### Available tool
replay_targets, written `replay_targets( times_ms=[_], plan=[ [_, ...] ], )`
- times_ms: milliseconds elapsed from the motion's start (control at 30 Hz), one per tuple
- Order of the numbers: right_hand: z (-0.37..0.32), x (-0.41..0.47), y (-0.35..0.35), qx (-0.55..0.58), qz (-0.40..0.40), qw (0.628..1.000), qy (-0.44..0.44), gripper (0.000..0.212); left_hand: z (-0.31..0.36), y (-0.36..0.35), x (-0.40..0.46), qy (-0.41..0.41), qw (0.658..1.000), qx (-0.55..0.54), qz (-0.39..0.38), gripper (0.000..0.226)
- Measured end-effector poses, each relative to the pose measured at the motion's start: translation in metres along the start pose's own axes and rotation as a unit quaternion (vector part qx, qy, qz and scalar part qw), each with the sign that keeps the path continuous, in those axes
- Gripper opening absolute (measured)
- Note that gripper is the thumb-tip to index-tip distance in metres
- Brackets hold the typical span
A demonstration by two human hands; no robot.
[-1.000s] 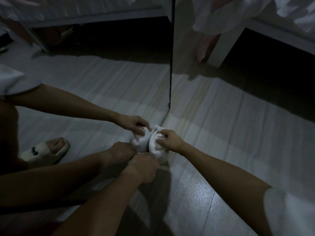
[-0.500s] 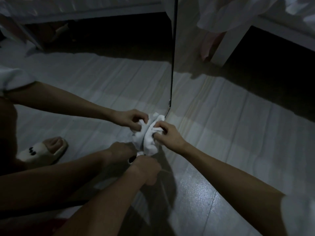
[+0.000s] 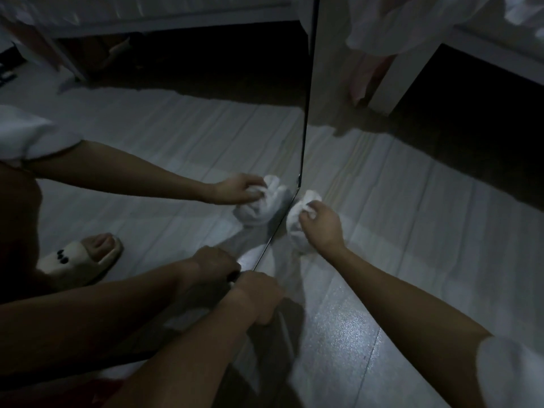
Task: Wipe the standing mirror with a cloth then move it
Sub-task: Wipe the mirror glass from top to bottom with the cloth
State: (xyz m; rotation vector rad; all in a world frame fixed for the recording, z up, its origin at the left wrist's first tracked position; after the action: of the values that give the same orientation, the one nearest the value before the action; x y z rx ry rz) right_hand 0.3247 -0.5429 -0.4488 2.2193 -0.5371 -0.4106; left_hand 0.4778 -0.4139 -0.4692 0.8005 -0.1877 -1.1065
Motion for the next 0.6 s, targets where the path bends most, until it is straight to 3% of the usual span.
replay_targets(
  times_ms=[100, 200, 267, 333, 400, 467, 533, 600],
  plan=[
    [0.003, 0.014, -0.001, 0.048, -0.003, 0.998, -0.043, 0.038, 0.001, -0.002, 0.017, 0.029, 0.999, -0.028, 0.018, 0.052],
    [-0.006, 0.013, -0.028, 0.037, -0.118, 0.991, -0.051, 0.05, -0.005, -0.034, 0.023, 0.059, 0.993, -0.004, -0.101, 0.05],
    [-0.01, 0.003, -0.041, 0.028, -0.186, 0.981, -0.046, 0.041, -0.014, -0.047, 0.015, 0.058, 0.985, 0.02, -0.164, 0.046],
    [-0.012, -0.019, -0.05, 0.07, -0.286, 0.954, -0.048, 0.015, -0.022, -0.053, -0.001, 0.044, 0.964, 0.028, -0.26, 0.036],
    [-0.008, -0.036, -0.051, 0.081, -0.358, 0.929, -0.049, 0.016, -0.023, -0.057, -0.017, 0.028, 0.937, 0.036, -0.345, 0.032],
    [-0.004, -0.034, -0.034, 0.062, -0.309, 0.948, -0.043, 0.021, -0.016, -0.047, -0.017, 0.005, 0.953, 0.022, -0.302, 0.046],
    [0.002, -0.016, -0.009, 0.072, -0.171, 0.981, -0.064, 0.016, -0.013, -0.021, -0.001, 0.012, 0.986, -0.024, -0.166, 0.062],
    [0.005, -0.004, 0.002, 0.082, -0.084, 0.989, -0.094, 0.032, -0.01, -0.004, 0.009, 0.036, 0.991, -0.091, -0.091, 0.056]
  ],
)
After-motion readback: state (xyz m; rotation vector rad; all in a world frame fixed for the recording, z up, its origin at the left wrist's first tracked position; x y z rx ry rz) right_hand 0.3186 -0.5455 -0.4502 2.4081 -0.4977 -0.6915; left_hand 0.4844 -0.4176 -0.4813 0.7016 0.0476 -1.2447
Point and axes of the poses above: each hand's wrist, its own x-axis towards the middle knuckle, its own y-axis out of the back of the hand, z = x × y, the point moved 7 cm from there along x, towards the middle knuckle, and after that the axes turned 6 degrees about y, right-handed, at the moved point
